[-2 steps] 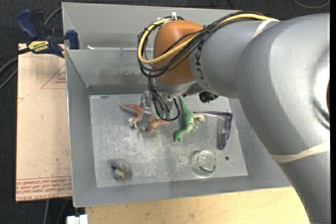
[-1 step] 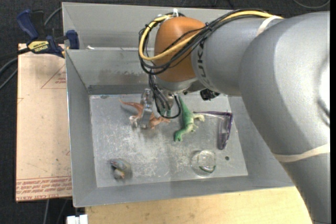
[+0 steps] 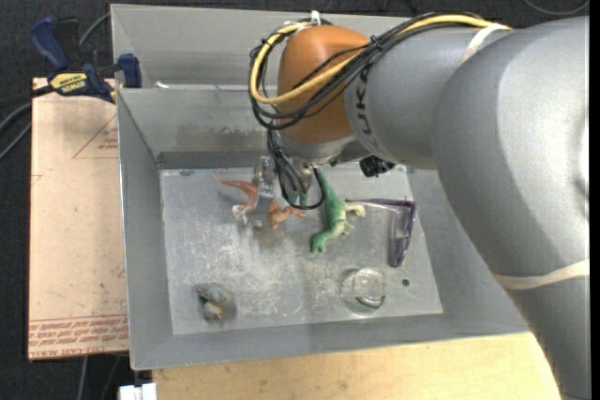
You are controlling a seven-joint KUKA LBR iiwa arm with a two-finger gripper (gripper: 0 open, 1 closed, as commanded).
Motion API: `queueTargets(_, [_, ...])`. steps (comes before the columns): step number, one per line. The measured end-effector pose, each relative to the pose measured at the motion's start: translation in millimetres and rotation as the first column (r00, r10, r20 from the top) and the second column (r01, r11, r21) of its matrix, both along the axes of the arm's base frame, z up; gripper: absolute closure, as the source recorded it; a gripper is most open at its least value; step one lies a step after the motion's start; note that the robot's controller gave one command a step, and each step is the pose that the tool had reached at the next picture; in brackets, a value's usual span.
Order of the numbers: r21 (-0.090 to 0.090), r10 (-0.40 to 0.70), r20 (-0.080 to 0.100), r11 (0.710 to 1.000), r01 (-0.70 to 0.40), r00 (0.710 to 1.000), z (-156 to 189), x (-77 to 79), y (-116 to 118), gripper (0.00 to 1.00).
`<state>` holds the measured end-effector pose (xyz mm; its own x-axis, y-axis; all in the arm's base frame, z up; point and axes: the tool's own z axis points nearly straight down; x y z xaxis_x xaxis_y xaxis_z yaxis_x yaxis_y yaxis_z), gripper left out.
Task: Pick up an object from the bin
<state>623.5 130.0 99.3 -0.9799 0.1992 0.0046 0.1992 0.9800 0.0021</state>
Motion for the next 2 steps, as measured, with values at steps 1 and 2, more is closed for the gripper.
queueTargets(1, [-0.001, 0.000, -0.005, 1.000, 0.000, 1.000, 15, -1.2, 0, 1.00])
queueTargets(2, [0.001, 0.000, 0.002, 1.000, 0.000, 1.000, 42, 0.4, 0, 1.00])
